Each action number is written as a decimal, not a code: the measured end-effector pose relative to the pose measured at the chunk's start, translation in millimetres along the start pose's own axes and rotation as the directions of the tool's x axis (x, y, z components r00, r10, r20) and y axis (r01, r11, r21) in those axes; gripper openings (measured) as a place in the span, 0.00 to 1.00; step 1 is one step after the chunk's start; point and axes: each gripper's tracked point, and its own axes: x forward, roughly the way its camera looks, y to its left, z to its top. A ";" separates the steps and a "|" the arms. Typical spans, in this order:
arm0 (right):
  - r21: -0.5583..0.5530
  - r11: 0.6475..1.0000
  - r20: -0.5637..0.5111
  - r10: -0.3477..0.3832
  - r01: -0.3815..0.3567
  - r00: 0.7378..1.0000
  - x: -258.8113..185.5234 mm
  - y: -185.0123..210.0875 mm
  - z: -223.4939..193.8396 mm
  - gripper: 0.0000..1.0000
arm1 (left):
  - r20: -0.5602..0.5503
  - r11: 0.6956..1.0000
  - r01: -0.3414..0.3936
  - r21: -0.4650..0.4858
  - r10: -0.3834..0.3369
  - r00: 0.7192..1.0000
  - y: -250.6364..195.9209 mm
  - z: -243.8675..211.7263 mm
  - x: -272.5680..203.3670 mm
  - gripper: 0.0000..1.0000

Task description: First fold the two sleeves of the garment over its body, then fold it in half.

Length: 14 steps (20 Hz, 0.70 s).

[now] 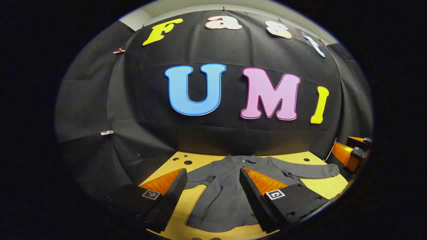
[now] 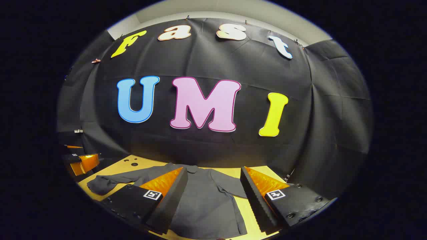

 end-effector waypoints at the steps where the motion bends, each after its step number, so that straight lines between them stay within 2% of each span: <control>1: 0.004 1.000 -0.007 -0.002 0.002 1.000 3.8 -2.1 -2.2 0.98 | -0.006 1.000 -0.001 0.005 0.001 1.000 -1.2 -2.9 2.5 0.99; 7: 0.048 0.998 -0.031 -0.038 0.040 0.999 18.1 -20.9 -10.0 0.98 | 0.010 0.999 0.019 0.046 -0.019 1.000 -10.1 5.9 19.5 0.99; 14: 0.042 0.997 -0.029 -0.064 0.065 0.998 25.2 -30.8 -9.8 0.97 | 0.010 0.998 0.038 0.055 -0.039 0.999 -14.1 6.8 24.4 0.99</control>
